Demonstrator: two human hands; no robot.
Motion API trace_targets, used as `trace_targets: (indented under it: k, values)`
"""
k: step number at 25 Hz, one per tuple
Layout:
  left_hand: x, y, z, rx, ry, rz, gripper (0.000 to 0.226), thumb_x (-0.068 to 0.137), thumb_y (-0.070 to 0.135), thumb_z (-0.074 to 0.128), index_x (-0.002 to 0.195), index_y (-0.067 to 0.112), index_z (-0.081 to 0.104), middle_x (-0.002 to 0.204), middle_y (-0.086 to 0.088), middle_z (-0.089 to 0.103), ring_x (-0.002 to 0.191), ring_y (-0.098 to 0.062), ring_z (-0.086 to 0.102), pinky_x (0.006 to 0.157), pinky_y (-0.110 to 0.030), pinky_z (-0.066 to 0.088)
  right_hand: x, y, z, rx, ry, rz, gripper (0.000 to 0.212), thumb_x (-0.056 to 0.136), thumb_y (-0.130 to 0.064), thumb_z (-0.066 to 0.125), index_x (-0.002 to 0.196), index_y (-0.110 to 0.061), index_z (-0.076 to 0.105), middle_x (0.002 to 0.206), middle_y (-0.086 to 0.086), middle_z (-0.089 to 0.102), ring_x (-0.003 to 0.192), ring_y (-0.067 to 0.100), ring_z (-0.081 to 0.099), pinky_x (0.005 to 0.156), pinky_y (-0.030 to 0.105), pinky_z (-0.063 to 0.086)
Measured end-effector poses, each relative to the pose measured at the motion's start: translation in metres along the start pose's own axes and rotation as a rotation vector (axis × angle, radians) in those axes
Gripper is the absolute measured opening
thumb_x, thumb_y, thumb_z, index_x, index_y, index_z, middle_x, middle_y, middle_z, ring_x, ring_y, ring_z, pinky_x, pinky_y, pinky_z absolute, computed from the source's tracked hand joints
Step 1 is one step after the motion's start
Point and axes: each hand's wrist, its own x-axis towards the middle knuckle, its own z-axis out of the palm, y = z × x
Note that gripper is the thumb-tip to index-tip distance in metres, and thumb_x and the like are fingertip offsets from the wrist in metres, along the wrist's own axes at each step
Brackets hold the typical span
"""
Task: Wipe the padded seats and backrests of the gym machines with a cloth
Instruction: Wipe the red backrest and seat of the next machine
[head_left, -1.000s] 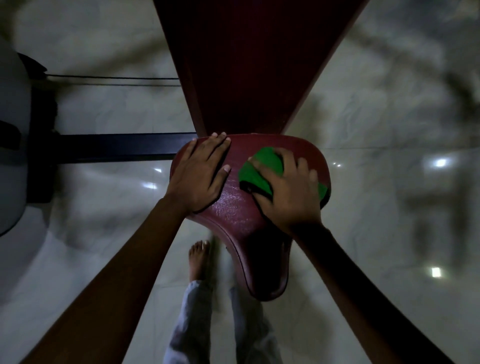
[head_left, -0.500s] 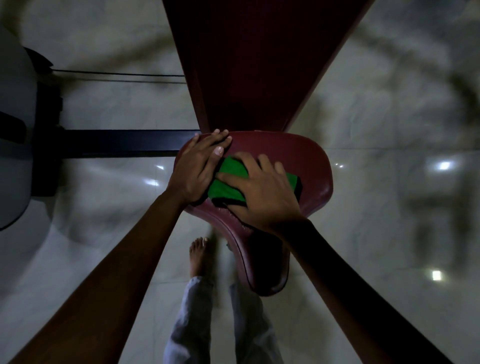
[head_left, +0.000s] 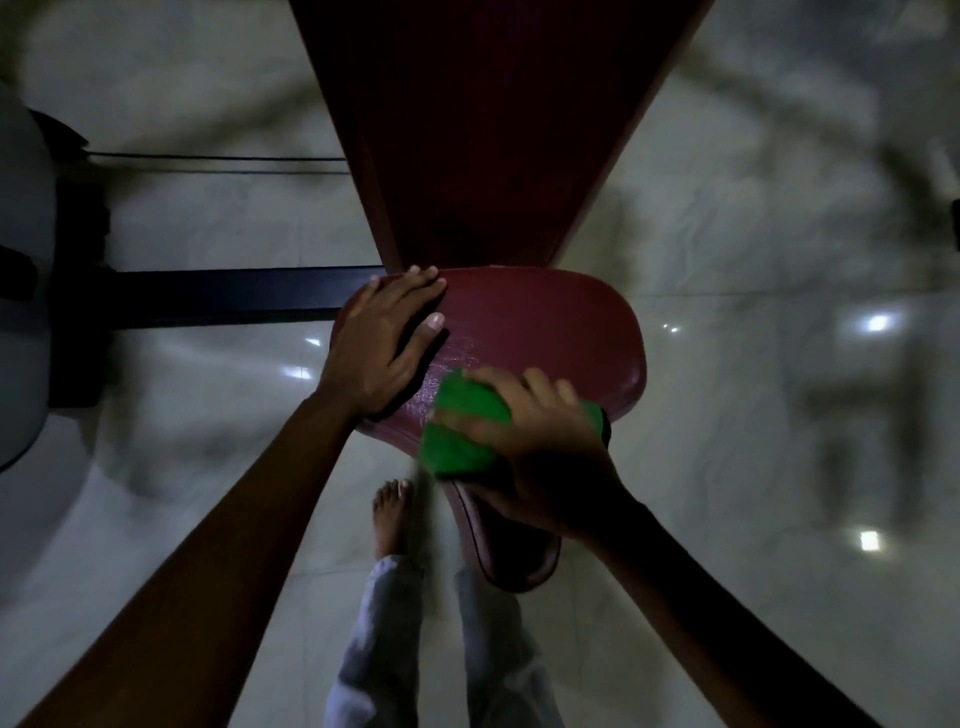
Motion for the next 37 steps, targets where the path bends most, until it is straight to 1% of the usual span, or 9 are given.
trace_targets:
  k: [3,7,11,17,19,22,26,31,37]
  values:
    - [0.002,0.01,0.001,0.039,0.002,-0.043,0.059,0.094,0.05,0.03,0.138,0.014,0.047,0.145,-0.005,0.045,0.137,-0.019,0.035,0.116,-0.04,0.013,0.008,0.007,0.008,0.071,-0.038,0.238,0.049,0.072,-0.054,0.058,0.117,-0.037,0.064,0.128,0.007,0.057,0.085,0.03,0.055,0.069,0.034,0.037]
    - [0.004,0.031,0.011,0.117,-0.021,-0.054,0.066,0.09,0.056,0.03,0.139,0.014,0.046,0.146,-0.007,0.041,0.139,-0.024,0.03,0.115,-0.05,0.005,-0.034,-0.017,-0.004,0.117,0.098,0.223,0.043,0.076,-0.05,0.054,0.118,-0.042,0.062,0.131,0.004,0.058,0.08,0.027,0.055,0.07,0.036,0.039]
    - [-0.002,0.047,0.023,0.181,-0.119,0.079,0.071,0.089,0.056,0.031,0.144,0.013,0.039,0.152,-0.008,0.033,0.143,-0.022,0.022,0.115,-0.047,-0.003,-0.038,-0.006,0.006,0.194,0.144,0.289,0.048,0.077,-0.055,0.053,0.124,-0.043,0.057,0.131,0.005,0.057,0.086,0.026,0.05,0.073,0.037,0.047]
    - [-0.002,0.062,0.027,0.208,-0.168,0.094,0.069,0.091,0.052,0.027,0.147,0.013,0.032,0.156,-0.005,0.026,0.145,-0.02,0.016,0.114,-0.048,-0.005,-0.035,0.007,0.026,0.561,0.514,0.935,0.05,0.079,-0.042,0.061,0.127,-0.028,0.057,0.131,0.005,0.049,0.117,0.02,0.047,0.097,0.042,0.043]
    - [0.002,0.068,0.031,0.225,-0.202,0.12,0.069,0.091,0.053,0.026,0.148,0.014,0.031,0.157,-0.005,0.024,0.146,-0.019,0.013,0.114,-0.05,-0.004,-0.062,-0.02,0.028,0.545,0.529,0.867,0.046,0.08,-0.035,0.062,0.123,-0.025,0.053,0.131,-0.003,0.045,0.122,0.017,0.042,0.101,0.037,0.041]
    - [0.01,0.074,0.037,0.257,-0.234,0.125,0.071,0.09,0.054,0.024,0.149,0.015,0.027,0.158,-0.002,0.019,0.147,-0.018,0.009,0.114,-0.051,-0.005,-0.097,-0.052,0.024,0.811,0.469,0.905,0.049,0.078,-0.037,0.061,0.126,-0.029,0.048,0.128,-0.018,0.037,0.123,0.014,0.043,0.101,0.021,0.039]
    - [0.011,0.075,0.038,0.275,-0.245,0.136,0.07,0.091,0.054,0.024,0.15,0.016,0.026,0.158,-0.002,0.017,0.147,-0.017,0.008,0.114,-0.052,-0.004,-0.081,-0.023,0.035,0.845,0.497,0.992,0.049,0.083,-0.049,0.053,0.129,-0.031,0.047,0.124,-0.008,0.038,0.118,0.01,0.045,0.099,0.028,0.039]
    - [0.011,0.079,0.039,0.292,-0.255,0.129,0.071,0.091,0.055,0.023,0.15,0.016,0.026,0.158,-0.002,0.018,0.147,-0.018,0.009,0.114,-0.053,-0.003,-0.059,0.007,0.047,1.022,0.682,1.213,0.053,0.087,-0.043,0.058,0.131,-0.017,0.045,0.119,-0.019,0.032,0.11,-0.007,0.045,0.092,0.004,0.034]
    - [0.021,0.087,0.042,0.303,-0.258,0.109,0.072,0.088,0.056,0.023,0.149,0.018,0.028,0.158,-0.001,0.018,0.146,-0.019,0.01,0.113,-0.057,-0.003,-0.089,-0.016,0.044,1.072,0.509,1.061,0.048,0.086,-0.052,0.054,0.121,-0.02,0.052,0.118,-0.007,0.044,0.112,-0.001,0.048,0.097,0.022,0.042]
